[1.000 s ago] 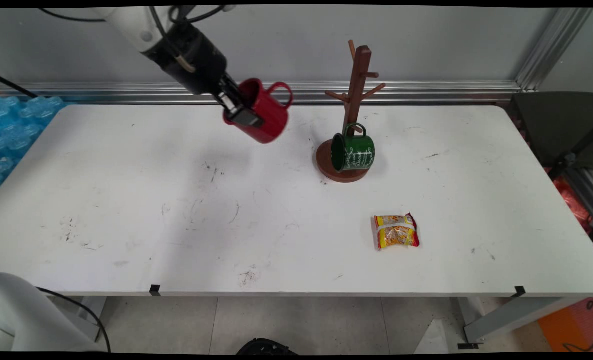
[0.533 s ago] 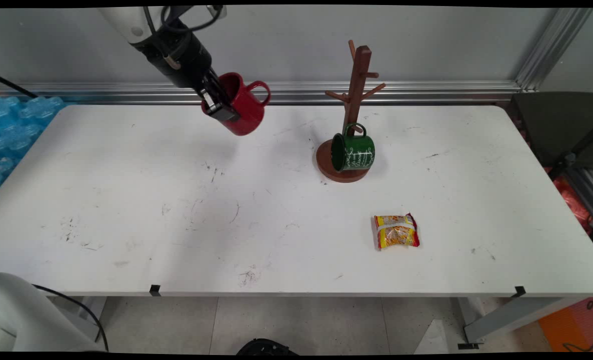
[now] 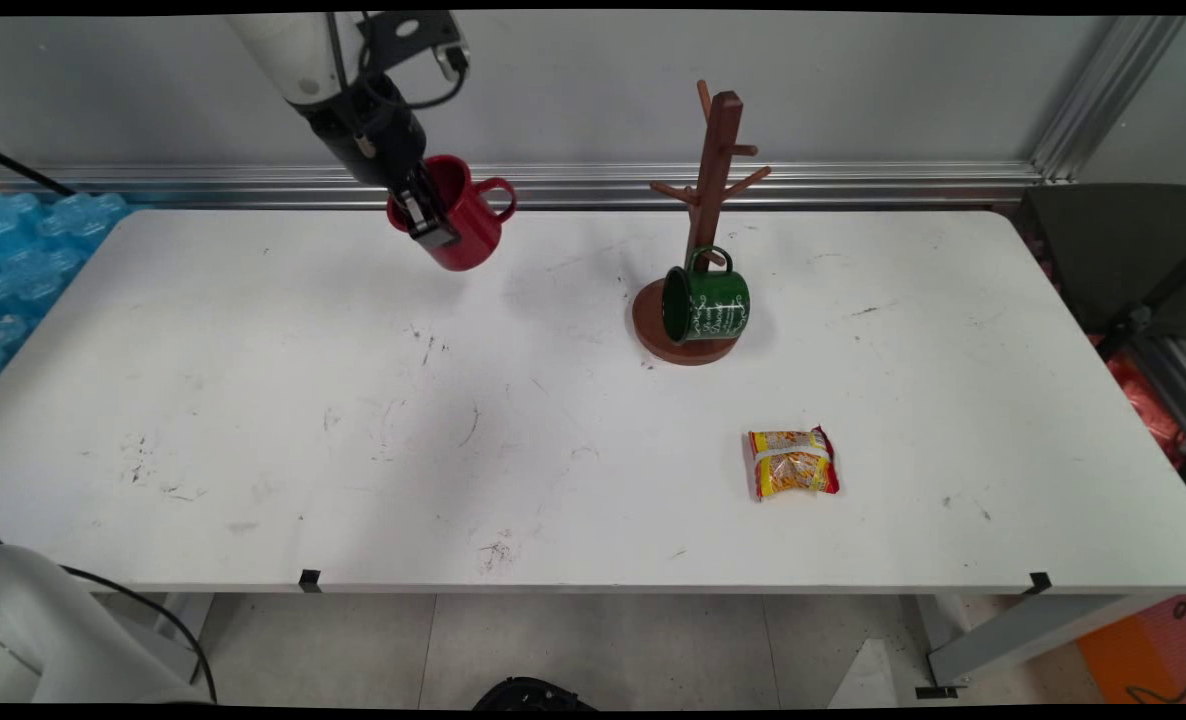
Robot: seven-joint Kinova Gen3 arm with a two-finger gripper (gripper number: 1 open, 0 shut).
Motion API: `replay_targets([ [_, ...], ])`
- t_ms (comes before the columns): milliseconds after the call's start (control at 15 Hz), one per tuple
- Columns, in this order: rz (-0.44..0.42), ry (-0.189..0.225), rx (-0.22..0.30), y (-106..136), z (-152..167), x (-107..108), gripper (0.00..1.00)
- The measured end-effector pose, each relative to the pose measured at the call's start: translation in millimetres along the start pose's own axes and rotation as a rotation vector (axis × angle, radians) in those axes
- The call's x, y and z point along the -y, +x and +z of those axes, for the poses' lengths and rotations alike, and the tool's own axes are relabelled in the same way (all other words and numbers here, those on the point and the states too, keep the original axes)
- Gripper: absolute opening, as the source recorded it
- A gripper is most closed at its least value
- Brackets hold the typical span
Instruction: Place the picked object on the table
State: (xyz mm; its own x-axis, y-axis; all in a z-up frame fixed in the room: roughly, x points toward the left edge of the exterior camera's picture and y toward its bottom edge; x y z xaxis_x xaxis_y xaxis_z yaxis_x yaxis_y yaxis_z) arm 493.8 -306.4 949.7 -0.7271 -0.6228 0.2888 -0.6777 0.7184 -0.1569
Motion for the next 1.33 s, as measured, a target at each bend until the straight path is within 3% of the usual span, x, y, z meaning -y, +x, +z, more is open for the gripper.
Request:
replay_targets([
  [667, 0.130, -0.013, 0.136, 12.1, 65.1, 17.1, 0.00],
  [1333, 0.171, -0.060, 0.224, 14.0, 97.7, 16.6, 0.00],
])
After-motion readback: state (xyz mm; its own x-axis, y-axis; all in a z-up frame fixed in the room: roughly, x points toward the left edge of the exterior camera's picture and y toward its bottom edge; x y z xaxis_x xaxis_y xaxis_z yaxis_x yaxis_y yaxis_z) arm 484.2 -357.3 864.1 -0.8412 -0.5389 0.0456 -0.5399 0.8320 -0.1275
